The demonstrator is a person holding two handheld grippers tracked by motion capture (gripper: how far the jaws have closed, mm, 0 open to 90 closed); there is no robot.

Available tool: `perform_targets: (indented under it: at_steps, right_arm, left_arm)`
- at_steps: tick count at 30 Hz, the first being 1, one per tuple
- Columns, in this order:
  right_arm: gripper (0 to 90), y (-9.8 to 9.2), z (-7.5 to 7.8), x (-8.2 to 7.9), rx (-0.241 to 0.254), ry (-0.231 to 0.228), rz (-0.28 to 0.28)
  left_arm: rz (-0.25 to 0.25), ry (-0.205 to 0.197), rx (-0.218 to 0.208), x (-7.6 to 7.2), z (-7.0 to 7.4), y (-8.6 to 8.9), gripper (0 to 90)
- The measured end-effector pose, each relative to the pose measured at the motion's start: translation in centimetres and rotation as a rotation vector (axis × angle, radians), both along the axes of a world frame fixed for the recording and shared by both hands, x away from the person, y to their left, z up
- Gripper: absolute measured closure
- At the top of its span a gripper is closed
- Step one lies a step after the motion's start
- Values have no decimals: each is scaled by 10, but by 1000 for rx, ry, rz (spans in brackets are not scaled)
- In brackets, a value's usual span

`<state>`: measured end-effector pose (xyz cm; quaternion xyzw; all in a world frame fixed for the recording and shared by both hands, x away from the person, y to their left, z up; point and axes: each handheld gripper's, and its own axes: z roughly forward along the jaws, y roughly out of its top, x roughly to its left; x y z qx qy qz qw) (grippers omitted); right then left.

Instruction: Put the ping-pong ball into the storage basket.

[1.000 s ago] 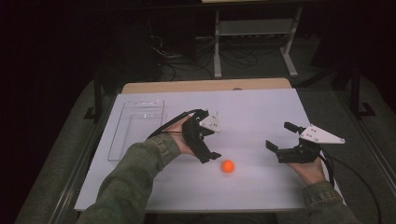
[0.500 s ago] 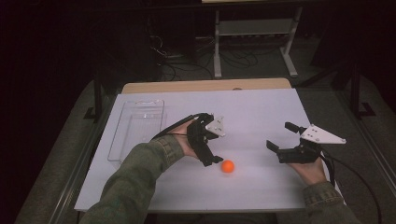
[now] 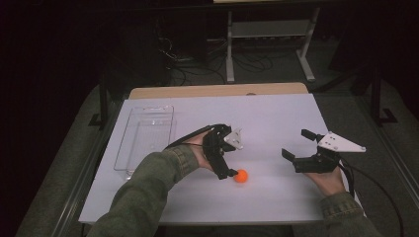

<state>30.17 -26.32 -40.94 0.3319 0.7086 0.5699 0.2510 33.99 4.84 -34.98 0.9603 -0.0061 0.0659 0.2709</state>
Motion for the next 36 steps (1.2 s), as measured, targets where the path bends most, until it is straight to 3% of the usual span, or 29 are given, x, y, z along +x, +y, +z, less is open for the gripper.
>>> perform_targets:
  at_steps: [19, 36]
  right_arm:
    - [0, -1, 0, 0, 2, -4, 3]
    - [0, -1, 1, 0, 2, 0, 8]
  left_arm:
    - [-40, 30, 52, -3, -14, -16, 0]
    - [-54, 50, 65, 0, -27, -25, 0]
